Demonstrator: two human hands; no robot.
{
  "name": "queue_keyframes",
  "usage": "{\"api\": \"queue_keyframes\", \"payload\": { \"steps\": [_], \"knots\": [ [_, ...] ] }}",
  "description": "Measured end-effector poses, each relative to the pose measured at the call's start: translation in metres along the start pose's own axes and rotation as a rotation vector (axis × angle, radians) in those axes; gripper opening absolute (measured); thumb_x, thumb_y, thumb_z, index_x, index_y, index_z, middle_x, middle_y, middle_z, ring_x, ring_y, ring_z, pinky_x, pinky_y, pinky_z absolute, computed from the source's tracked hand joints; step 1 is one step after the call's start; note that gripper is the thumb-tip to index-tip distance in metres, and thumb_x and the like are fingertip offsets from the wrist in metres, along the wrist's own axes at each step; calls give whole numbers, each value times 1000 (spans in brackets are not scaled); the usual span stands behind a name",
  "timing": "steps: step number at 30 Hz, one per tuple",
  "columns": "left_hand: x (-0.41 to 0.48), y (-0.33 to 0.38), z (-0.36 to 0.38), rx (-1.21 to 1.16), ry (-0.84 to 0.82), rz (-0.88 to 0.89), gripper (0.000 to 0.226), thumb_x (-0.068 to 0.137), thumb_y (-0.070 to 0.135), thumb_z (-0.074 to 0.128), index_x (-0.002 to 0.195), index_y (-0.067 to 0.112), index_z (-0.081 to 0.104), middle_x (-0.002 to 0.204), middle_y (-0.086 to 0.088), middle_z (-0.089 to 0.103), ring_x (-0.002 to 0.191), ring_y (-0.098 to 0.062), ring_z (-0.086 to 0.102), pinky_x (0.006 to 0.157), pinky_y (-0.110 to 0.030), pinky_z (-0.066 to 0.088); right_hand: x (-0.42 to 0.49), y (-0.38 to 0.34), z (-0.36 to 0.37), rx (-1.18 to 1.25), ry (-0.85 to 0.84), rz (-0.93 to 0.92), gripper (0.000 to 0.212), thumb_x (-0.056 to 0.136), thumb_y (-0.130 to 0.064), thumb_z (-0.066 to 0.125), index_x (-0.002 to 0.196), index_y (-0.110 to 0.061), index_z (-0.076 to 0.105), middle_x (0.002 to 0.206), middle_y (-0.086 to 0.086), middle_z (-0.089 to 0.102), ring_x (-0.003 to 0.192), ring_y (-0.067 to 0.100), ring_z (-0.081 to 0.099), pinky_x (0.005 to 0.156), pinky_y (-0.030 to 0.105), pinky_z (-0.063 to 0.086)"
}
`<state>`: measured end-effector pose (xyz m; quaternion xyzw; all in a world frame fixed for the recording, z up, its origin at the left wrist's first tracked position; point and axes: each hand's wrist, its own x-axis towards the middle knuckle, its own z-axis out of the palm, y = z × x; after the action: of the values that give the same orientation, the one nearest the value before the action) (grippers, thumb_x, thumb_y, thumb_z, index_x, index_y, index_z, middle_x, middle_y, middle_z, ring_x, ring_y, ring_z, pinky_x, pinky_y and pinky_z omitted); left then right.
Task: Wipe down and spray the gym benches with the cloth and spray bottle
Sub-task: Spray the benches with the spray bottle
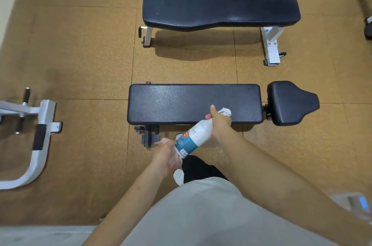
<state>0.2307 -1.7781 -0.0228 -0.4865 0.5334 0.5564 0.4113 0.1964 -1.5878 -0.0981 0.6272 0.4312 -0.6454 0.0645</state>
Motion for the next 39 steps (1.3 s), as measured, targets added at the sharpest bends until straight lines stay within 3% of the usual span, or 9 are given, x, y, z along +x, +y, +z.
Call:
{"api": "queue_keyframes", "payload": {
  "steps": [4,10,13,16,20,23,29,33,39],
  "knots": [
    [25,43,0,56,57,32,33,102,20,63,132,8,58,124,-14,68,96,-27,70,62,-36,58,16,-8,23,130,-36,51,17,87,-23,81,96,-19,67,108,7,76,77,12,72,93,48,59],
    [44,81,10,186,4,39,27,103,18,60,126,6,66,124,-15,71,86,-24,72,49,-33,61,42,-24,42,129,65,102,37,84,-37,83,89,-8,60,80,5,75,92,25,76,91,48,59],
    [58,91,6,294,-53,44,26,99,11,61,125,6,63,126,-18,67,100,-31,71,76,-47,65,45,-24,51,173,79,115,35,82,-34,85,89,-10,61,77,4,75,85,20,76,91,47,59],
    [69,105,-6,304,-31,32,16,97,13,64,112,9,68,110,-14,72,90,-31,74,66,-45,65,45,-17,58,237,73,98,26,80,-29,87,95,-17,69,78,-1,75,75,12,75,88,47,60],
    [90,118,-37,416,-97,112,31,96,25,68,125,13,65,112,-16,74,95,-38,76,85,-59,61,34,-5,69,287,169,66,29,84,-35,83,86,-11,67,73,-1,73,78,16,73,90,45,59],
    [76,127,-67,690,-177,346,13,105,27,56,107,25,69,101,-4,77,79,-25,77,68,-33,63,14,8,82,262,226,38,34,83,-40,83,82,-11,67,71,1,73,71,18,71,92,47,58],
    [95,148,-136,1414,-253,799,68,104,21,56,162,30,20,130,-12,69,111,-33,70,92,-46,57,-39,25,117,160,221,-34,47,78,-42,86,111,-18,64,76,-2,75,78,13,75,84,42,59],
    [103,159,-155,1297,-450,797,62,106,18,53,159,39,29,141,-7,64,116,-26,69,92,-35,58,-56,35,138,156,195,-80,33,81,-37,85,102,-20,66,82,-1,75,74,13,75,83,42,61],
    [114,153,-163,1235,-576,635,73,77,51,78,144,50,48,151,11,55,135,-16,57,112,-53,47,-56,45,149,268,176,-72,33,80,-35,86,100,-25,63,93,3,74,74,14,75,86,47,61]
  ]
}}
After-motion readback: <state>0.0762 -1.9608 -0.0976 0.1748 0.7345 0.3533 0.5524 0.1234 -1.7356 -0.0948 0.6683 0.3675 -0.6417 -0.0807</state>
